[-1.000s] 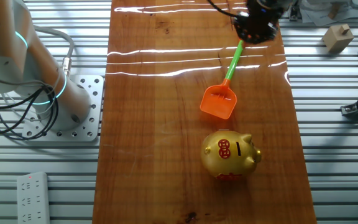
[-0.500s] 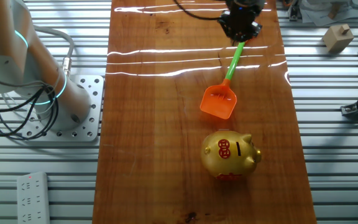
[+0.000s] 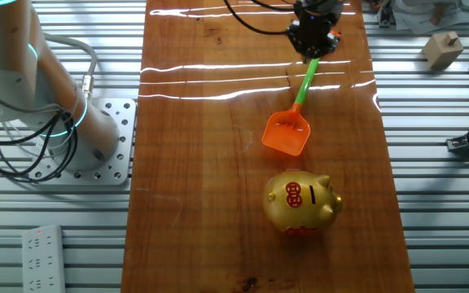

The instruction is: Use a shovel to scoop up an object

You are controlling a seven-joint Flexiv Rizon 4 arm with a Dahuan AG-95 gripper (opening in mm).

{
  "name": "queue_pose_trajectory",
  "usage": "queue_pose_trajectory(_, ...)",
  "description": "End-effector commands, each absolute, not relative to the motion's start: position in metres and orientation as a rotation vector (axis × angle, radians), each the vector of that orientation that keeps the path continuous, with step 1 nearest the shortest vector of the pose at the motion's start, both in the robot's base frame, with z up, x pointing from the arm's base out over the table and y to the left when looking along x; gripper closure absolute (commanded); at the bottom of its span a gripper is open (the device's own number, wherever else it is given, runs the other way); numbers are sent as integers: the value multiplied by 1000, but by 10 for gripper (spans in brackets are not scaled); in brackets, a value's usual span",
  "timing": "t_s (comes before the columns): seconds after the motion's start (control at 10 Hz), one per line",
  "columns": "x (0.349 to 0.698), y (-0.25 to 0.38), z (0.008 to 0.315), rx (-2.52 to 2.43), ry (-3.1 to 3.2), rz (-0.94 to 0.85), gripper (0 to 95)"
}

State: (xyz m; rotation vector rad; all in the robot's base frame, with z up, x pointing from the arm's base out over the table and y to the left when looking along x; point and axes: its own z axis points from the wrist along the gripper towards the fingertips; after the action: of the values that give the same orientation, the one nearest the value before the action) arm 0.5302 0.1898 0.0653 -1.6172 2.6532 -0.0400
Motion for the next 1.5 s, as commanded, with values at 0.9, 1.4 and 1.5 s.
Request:
queue_pose_trajectory(0.9, 534, 167, 62, -1752, 2626, -139, 950)
queue_pose_trajectory(1.4, 536, 156, 58, -1854, 2588, -150, 380)
queue_pose_trajectory(1.5, 536, 155, 58, -1868, 2578, -162, 380)
